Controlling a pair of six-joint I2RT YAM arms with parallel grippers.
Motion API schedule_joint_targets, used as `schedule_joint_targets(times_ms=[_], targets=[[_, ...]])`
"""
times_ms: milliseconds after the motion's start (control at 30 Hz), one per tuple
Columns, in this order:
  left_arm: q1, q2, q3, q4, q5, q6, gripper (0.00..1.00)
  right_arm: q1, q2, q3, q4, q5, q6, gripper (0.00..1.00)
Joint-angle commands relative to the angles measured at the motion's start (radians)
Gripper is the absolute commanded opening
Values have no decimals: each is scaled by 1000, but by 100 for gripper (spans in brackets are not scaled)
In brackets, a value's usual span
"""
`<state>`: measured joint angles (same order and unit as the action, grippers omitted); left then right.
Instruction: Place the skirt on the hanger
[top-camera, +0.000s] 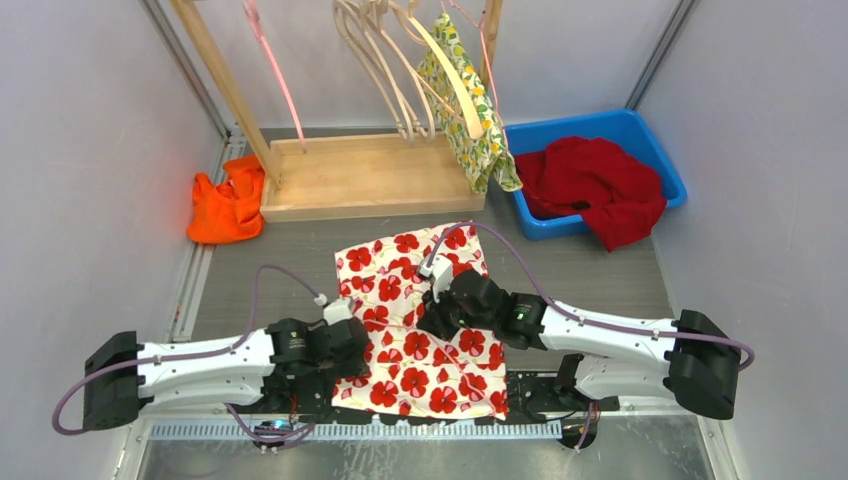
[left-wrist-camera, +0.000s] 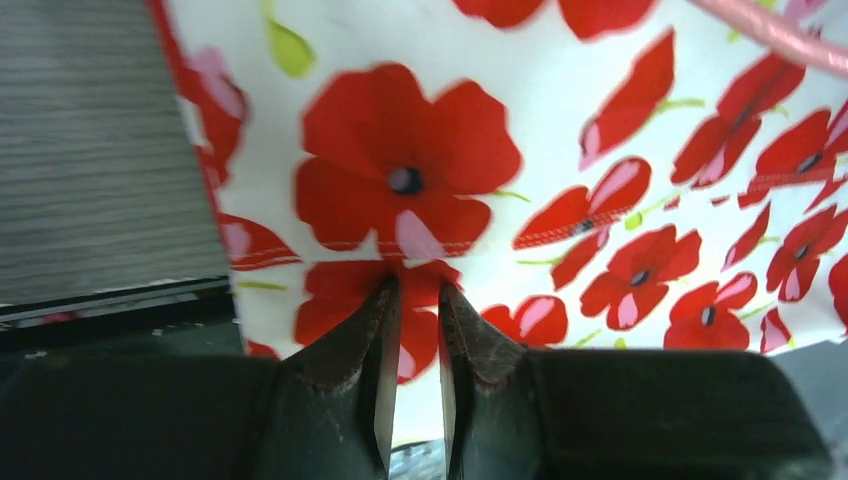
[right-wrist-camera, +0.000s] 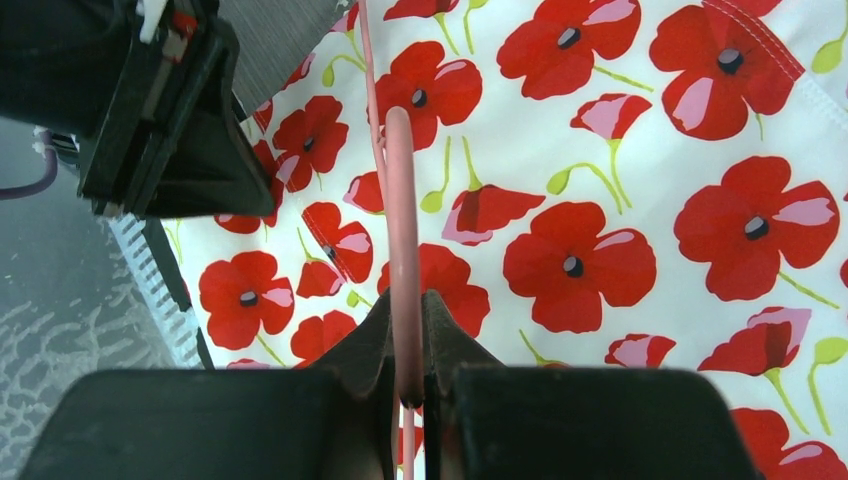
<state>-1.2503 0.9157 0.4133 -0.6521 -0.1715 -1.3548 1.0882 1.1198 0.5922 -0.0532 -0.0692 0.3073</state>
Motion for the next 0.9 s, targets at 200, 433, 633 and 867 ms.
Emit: schedule_joint_targets(times_ms=[200, 433, 633, 867], targets=[[199, -95, -66, -85, 1, 93, 21, -7, 47, 14, -137, 25, -84, 1], [221, -125, 20, -164, 24, 156, 18, -8, 79, 71, -201, 19, -106, 1], [221, -171, 197, -315, 46, 258, 26, -19, 111, 123, -219, 12, -122, 1], [169, -37, 106, -180, 86, 219, 38, -29, 119, 99, -177, -21, -108, 1]])
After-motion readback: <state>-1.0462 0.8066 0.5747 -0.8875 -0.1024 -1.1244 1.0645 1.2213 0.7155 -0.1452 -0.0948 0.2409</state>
